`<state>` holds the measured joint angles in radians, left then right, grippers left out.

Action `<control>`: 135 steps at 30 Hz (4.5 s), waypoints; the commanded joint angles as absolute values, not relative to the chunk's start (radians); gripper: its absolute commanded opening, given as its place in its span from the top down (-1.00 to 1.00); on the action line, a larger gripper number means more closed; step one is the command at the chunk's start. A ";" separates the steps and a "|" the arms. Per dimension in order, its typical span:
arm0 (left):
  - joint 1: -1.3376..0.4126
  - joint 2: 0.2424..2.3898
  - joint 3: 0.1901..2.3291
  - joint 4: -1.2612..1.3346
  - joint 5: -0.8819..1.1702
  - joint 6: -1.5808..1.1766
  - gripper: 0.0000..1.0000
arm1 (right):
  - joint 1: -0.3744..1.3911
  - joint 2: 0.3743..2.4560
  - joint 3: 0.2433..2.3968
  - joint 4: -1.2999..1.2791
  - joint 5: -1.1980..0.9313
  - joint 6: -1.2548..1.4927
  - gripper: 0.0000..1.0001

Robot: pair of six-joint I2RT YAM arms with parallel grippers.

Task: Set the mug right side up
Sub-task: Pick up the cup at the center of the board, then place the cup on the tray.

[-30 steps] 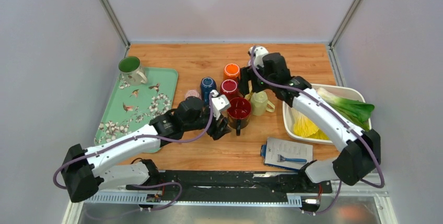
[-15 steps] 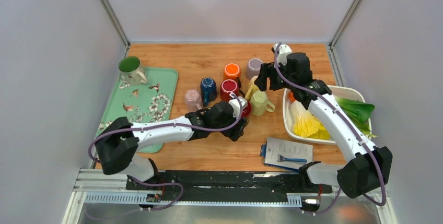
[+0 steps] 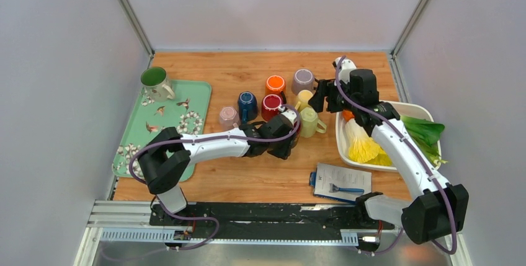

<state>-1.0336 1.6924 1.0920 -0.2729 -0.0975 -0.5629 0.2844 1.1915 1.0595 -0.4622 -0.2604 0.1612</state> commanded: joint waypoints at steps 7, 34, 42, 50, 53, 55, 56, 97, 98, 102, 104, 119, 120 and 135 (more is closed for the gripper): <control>-1.005 1.622 1.148 -0.418 -0.115 -0.527 0.45 | 0.263 1.175 1.058 -0.397 -0.284 0.175 -0.47; -0.790 1.174 1.371 -0.354 0.123 0.040 1.00 | 0.226 1.291 1.318 -0.505 -0.100 -0.045 -0.57; -0.525 1.123 1.341 -0.292 -0.309 -0.020 1.00 | 0.226 1.312 1.329 -0.490 -0.144 -0.050 -0.58; -0.402 1.074 1.125 -0.087 -0.529 -0.034 1.00 | 0.226 1.278 1.292 -0.469 -0.149 -0.052 -0.61; -0.399 1.082 1.041 -0.028 -0.578 -0.042 1.00 | 0.226 1.264 1.280 -0.469 -0.153 -0.052 -0.62; -0.393 1.095 1.005 -0.008 -0.617 -0.062 1.00 | 0.226 1.255 1.272 -0.471 -0.156 -0.056 -0.63; -0.390 1.101 0.994 0.009 -0.639 -0.072 1.00 | 0.226 1.251 1.269 -0.471 -0.155 -0.061 -0.63; -0.207 1.185 0.702 -0.181 -0.367 -0.434 0.05 | 0.194 1.188 1.173 -0.454 -0.325 -0.076 -1.00; -0.207 1.183 0.704 -0.187 -0.355 -0.438 0.03 | 0.192 1.186 1.170 -0.452 -0.326 -0.073 -1.00; -0.207 1.178 0.737 -0.253 -0.321 -0.447 -0.11 | 0.185 1.179 1.163 -0.448 -0.330 -0.068 -1.00; -0.207 1.179 0.764 -0.309 -0.315 -0.437 -0.15 | 0.182 1.176 1.163 -0.449 -0.332 -0.063 -1.00; -0.191 1.336 0.907 -0.284 -0.252 -0.350 -0.15 | 0.168 1.159 1.150 -0.436 -0.354 -0.038 -1.00; -0.188 1.353 0.933 -0.261 -0.249 -0.321 -0.15 | 0.167 1.157 1.148 -0.437 -0.354 -0.037 -1.00; -0.172 1.314 0.988 -0.396 -0.156 -0.309 -0.15 | 0.107 1.110 1.123 -0.453 -0.371 -0.022 -1.00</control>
